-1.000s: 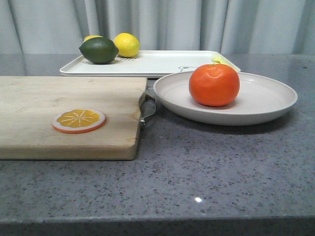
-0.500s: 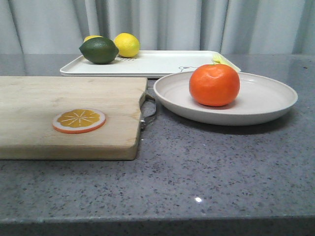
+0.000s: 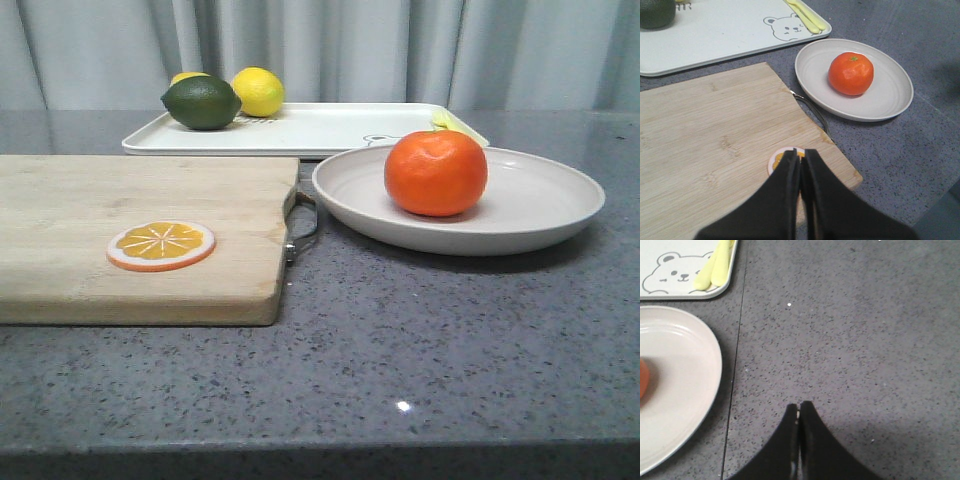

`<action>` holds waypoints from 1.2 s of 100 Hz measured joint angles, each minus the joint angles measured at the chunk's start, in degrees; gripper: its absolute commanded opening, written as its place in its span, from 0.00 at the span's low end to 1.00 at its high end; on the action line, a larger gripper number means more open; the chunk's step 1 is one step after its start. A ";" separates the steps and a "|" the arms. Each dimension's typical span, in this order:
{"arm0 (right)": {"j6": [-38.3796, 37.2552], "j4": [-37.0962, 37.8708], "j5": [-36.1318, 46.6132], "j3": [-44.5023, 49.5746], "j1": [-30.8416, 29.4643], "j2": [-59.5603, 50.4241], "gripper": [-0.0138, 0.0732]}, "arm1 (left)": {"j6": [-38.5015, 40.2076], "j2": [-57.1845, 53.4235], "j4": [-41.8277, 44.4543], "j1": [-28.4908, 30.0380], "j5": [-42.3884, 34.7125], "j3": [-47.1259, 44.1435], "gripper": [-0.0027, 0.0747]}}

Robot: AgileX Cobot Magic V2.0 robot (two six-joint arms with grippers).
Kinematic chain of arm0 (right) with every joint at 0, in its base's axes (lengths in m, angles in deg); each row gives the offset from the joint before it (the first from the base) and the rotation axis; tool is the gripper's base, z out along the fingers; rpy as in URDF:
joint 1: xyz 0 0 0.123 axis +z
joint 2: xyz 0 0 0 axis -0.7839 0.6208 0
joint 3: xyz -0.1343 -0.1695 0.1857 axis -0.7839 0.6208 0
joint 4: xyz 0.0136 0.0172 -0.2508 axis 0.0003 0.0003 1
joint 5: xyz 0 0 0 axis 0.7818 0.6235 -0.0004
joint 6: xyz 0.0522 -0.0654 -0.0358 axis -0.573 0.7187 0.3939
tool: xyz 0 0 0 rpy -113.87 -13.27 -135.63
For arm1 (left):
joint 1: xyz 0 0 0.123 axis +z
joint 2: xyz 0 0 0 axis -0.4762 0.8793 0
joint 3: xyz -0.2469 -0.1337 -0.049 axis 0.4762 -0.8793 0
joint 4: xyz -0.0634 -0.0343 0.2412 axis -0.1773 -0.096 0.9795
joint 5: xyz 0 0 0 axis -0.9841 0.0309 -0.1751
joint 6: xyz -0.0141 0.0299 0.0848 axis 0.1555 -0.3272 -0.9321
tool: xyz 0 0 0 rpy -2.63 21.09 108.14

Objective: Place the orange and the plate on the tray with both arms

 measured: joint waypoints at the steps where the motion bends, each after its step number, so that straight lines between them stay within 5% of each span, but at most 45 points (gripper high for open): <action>1: 0.00 0.00 -0.19 -0.15 0.28 0.35 0.09 | 0.00 -0.34 0.00 0.00 0.00 -0.20 0.01; 23: 0.49 -0.20 -3.31 -6.32 2.94 7.48 0.12 | 0.05 -8.11 0.00 0.09 0.00 -5.29 0.01; 56: 2.19 -3.22 -13.89 -20.09 3.07 21.08 0.55 | 0.05 -9.82 0.00 0.09 0.00 -6.73 0.01; 93: 7.34 -14.85 -23.34 -31.35 3.10 35.04 0.56 | 0.05 -9.82 0.00 0.09 0.00 -6.76 0.01; 120: 8.37 -15.65 -23.34 -31.75 3.10 42.03 0.56 | 0.05 -9.82 0.00 0.09 0.00 -6.86 0.01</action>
